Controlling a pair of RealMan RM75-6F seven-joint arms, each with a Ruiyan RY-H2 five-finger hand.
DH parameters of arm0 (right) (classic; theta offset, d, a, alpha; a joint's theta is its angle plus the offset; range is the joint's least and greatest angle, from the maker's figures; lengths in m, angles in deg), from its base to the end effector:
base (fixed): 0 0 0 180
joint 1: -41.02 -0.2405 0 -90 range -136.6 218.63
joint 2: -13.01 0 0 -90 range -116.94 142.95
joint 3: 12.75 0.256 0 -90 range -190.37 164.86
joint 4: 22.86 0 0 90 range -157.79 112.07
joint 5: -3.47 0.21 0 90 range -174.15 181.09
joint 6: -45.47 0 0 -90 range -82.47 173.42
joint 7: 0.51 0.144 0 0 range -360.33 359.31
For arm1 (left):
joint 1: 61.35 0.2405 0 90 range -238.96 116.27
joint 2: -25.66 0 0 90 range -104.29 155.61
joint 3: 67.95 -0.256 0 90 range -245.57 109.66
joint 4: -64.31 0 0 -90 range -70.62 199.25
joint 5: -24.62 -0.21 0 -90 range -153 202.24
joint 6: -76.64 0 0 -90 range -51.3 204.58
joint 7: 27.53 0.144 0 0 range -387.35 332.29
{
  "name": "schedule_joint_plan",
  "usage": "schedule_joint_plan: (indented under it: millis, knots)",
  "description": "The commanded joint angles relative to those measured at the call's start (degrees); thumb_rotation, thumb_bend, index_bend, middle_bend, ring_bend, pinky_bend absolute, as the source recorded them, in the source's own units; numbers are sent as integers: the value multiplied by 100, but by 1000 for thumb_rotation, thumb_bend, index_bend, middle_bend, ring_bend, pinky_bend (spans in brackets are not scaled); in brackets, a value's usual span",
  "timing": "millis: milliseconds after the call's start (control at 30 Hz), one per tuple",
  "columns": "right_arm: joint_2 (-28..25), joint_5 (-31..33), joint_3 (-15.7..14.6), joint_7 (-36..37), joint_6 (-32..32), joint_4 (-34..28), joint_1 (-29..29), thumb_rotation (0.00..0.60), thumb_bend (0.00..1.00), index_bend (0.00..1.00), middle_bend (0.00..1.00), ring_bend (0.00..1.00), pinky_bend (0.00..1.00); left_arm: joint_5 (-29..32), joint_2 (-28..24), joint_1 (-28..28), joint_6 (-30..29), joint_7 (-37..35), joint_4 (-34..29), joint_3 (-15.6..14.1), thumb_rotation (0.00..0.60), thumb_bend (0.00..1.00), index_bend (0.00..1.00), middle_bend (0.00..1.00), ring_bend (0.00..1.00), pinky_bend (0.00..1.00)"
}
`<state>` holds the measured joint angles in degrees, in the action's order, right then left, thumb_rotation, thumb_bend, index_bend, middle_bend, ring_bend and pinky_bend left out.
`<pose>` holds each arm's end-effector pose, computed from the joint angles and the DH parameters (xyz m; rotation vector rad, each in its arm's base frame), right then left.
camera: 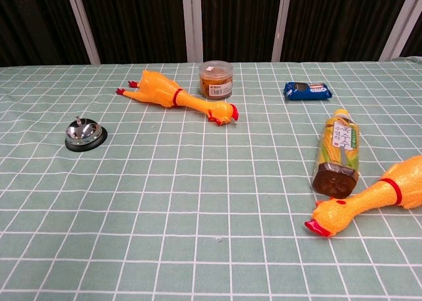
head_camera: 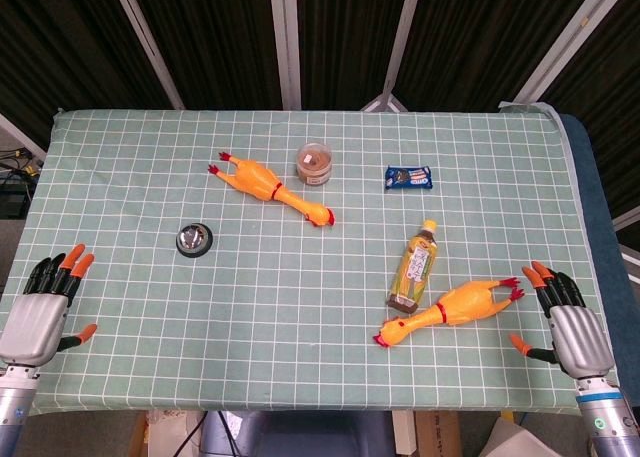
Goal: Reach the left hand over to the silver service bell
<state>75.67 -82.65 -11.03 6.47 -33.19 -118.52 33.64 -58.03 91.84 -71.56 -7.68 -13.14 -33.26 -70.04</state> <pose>-0.3007 -0.1881 0.1440 1.4320 -1.0964 0.9684 -0.2878 0.1878 0.1291 -1.5051 -0.8422 -0.7846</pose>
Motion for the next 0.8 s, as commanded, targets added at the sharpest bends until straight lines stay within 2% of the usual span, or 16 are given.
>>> schedule_joint_plan:
  millis: [33,233,300,400,467,533,667,800]
  knots:
    - [-5,3,1,11,10,-9,-6,600,252,0,0,0,0,36,-11,1,85,50,-6,10,600,112,0,0,0,0]
    - [-9,-29,-14,18,9,-25,-6,600,251,0,0,0,0,18,-30,-41,203,102,-46,60,600,139,0,0,0,0]
    - [-12,-34,-15,19,8,-30,-7,600,251,0,0,0,0,-4,-41,-96,281,163,-58,84,600,197,0,0,0,0]
    - [-11,-42,-15,8,10,-24,-12,600,252,0,0,0,0,34,-95,-272,525,332,-189,179,600,374,0,0,0,0]
    - [-10,-48,-15,4,5,-21,-12,600,252,0,0,0,0,116,-120,-439,729,491,-279,293,600,443,0,0,0,0]
    - [-11,-38,-19,-1,10,-25,-8,600,252,0,0,0,0,229,-101,-652,974,715,-304,434,600,468,0,0,0,0]
    - [-24,3,-13,17,58,-31,-23,600,252,0,0,0,0,860,77,-1219,1789,1195,-242,762,600,478,0,0,0,0]
    - [-40,22,-8,40,83,-35,-32,600,251,0,0,0,0,1657,448,-1705,2341,1730,15,1041,600,480,0,0,0,0]
